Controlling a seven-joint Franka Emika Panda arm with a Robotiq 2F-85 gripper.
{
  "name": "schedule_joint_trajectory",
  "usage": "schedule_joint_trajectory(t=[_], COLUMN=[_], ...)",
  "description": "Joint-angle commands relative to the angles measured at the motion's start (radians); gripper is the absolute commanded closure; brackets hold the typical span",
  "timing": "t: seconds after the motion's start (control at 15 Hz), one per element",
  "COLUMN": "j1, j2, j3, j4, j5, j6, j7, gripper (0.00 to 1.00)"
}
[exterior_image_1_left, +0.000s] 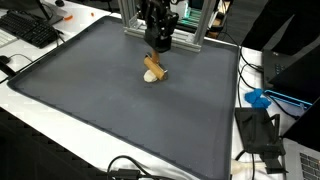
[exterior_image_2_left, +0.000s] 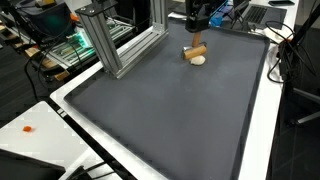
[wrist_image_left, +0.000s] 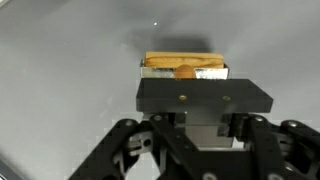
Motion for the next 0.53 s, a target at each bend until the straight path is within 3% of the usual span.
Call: schedule_joint_trajectory(t=[0.0,0.47], j1=[0.017,0.026], j2=[-0.001,0.011], j3=[-0.022,-0.052], j4=[-0.021,-0.038], j5=[-0.006,-0.095], j6=[0.048,0.143], j7=[0.025,0.139], gripper=[0.66,0.66])
